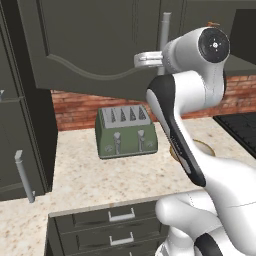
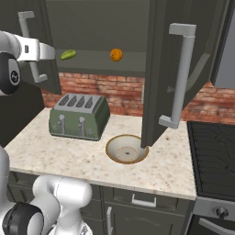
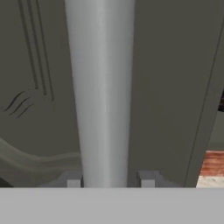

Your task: Open the cabinet. Pick the mango and orange from the cabinet and place them into the bowl. Then close the cabinet.

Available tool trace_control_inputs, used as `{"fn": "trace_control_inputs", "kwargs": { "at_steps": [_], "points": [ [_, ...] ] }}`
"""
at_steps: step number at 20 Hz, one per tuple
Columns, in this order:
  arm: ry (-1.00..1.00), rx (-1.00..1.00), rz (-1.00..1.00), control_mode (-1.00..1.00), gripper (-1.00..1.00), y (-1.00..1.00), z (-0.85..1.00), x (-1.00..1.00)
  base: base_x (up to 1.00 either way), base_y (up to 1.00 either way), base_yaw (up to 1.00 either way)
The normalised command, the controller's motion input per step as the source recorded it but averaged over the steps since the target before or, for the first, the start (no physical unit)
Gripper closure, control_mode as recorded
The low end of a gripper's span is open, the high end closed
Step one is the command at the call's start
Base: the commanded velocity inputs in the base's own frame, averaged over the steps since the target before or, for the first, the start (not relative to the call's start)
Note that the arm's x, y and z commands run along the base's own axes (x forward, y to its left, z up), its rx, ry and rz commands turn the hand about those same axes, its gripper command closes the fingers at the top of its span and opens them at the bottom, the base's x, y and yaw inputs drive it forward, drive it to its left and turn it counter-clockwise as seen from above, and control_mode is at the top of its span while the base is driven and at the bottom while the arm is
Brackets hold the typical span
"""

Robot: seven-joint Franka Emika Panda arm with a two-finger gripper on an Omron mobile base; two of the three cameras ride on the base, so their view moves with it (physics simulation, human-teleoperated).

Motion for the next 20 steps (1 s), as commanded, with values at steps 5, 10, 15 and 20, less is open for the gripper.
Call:
{"fn": "trace_control_inputs", "kwargs": {
  "at_steps": [5, 10, 15, 20],
  "points": [
    [0.00, 0.00, 0.00, -1.00, -1.00, 0.00, 0.00, -0.18, 0.00, 0.00, 0.00],
    [0.00, 0.00, 0.00, -1.00, -1.00, -0.01, 0.00, -0.45, 0.00, 0.00, 0.00],
    [0.00, 0.00, 0.00, -1.00, -1.00, -0.04, 0.00, -0.38, 0.00, 0.00, 0.00],
    [0.01, 0.09, 0.00, -1.00, -1.00, -0.36, 0.00, -0.04, 0.00, 0.00, 0.00]
  ]
}}
